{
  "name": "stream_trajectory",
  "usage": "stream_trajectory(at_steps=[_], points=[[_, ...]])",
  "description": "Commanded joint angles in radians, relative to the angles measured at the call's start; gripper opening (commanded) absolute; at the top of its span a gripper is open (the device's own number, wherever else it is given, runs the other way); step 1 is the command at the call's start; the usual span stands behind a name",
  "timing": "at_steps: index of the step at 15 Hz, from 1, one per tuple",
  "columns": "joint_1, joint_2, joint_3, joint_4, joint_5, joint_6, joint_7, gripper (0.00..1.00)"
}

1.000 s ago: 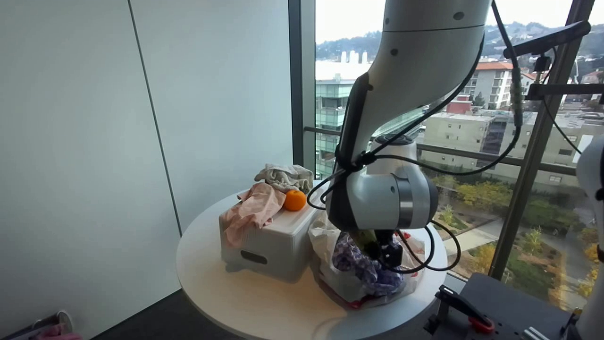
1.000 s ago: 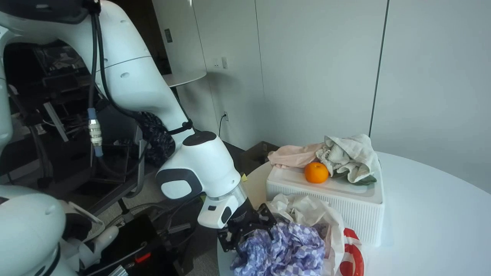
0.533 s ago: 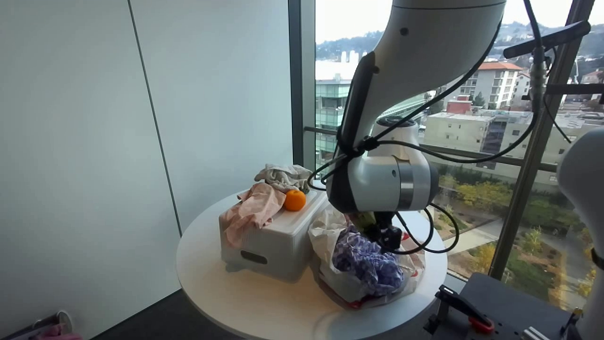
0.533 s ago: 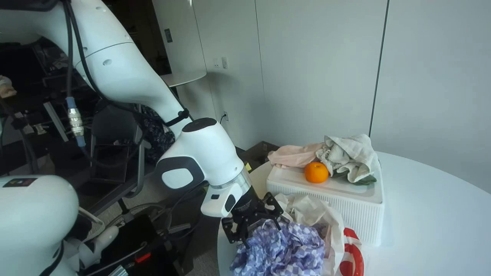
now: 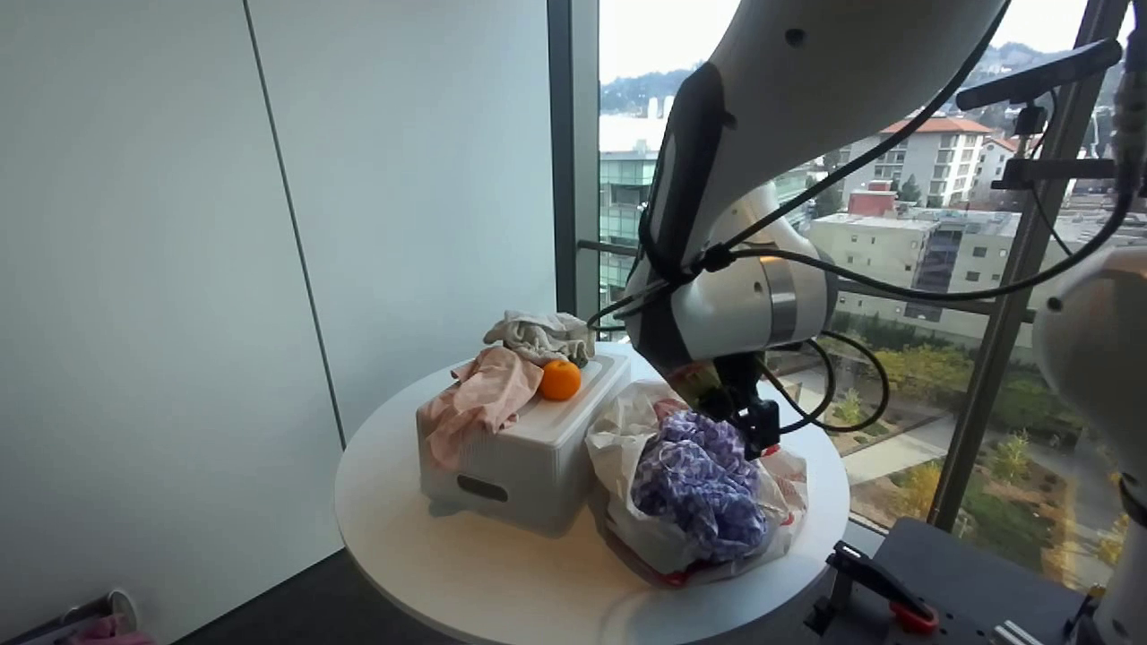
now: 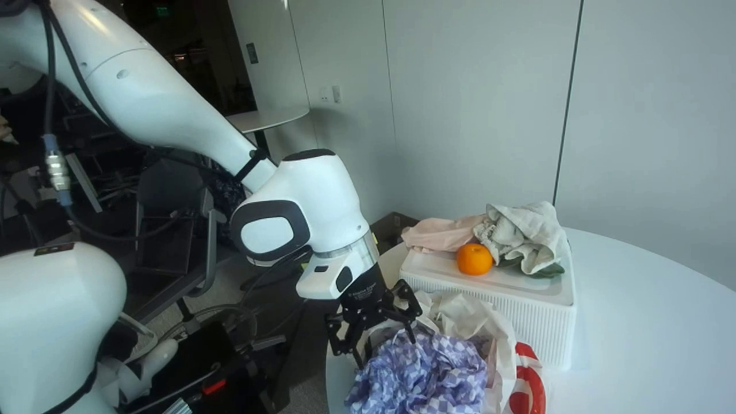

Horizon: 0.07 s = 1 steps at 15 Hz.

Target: Put the blue and purple clothes in the plastic bag

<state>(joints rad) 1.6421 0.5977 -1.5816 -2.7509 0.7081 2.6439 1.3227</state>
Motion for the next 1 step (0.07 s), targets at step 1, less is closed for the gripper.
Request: stream_trajectory(at_steps=[1], points=[[0.038, 0.022, -0.048, 0.002, -0.051, -0.052, 0.035, 1.0]])
